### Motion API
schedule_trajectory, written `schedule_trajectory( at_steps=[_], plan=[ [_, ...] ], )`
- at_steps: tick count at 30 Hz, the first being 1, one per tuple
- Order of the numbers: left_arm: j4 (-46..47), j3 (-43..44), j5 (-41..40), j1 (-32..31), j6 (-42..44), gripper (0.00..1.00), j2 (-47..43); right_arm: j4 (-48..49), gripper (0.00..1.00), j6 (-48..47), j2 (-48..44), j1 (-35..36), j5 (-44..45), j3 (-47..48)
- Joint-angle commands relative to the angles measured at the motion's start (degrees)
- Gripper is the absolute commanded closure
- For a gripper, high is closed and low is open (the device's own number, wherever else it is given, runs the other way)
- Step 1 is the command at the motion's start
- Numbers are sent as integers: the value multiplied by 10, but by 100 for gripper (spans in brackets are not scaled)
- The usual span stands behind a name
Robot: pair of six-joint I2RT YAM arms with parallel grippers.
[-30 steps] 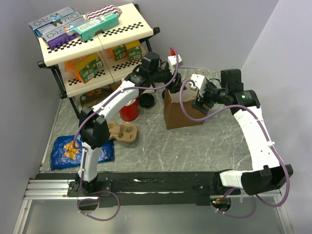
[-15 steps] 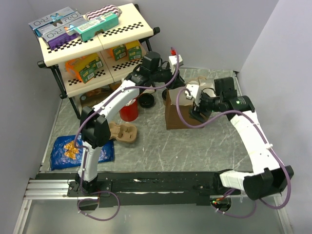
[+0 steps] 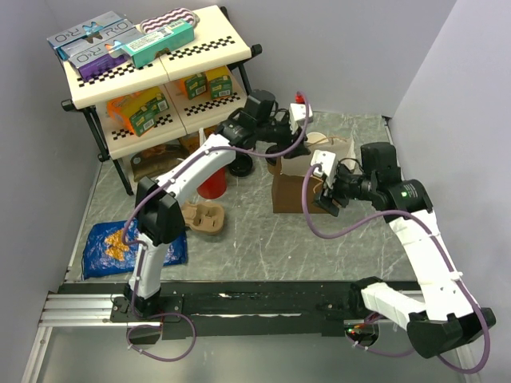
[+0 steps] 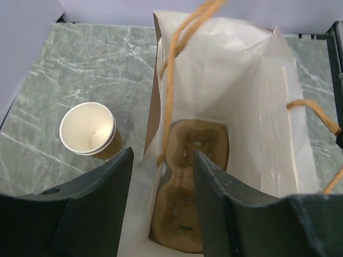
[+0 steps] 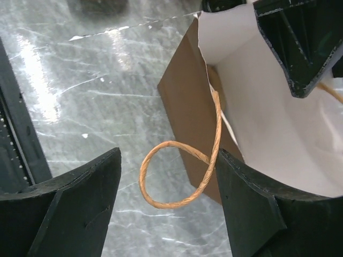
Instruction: Pack the takeout coffee
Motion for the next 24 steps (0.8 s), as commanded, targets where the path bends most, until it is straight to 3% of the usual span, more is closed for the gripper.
schedule_trajectory(
  at_steps=[1,6,12,13,15,20,24],
  plan=[
    [-27,4,-19,-14,55,48,-13,2,23,24,-18,2,-12,-20],
    [-58,36,-30,-22,70,59,2,5,23,32,-30,2,-17,-30],
    [-64,28,-68,-37,108,82,-4,0,23,39,-39,2,-22,-29],
    [-73,27,-74,-44,116,91,-6,1,23,42,-39,2,-23,-22],
    [-81,25,-86,-50,139,99,-11,-1,21,56,-42,2,-25,-8],
    [-92,5,-118,-51,185,99,-54,15,4,110,-60,2,-37,68],
    [-62,-75,-134,-51,234,99,-117,32,0,169,-80,3,-43,117]
  ],
)
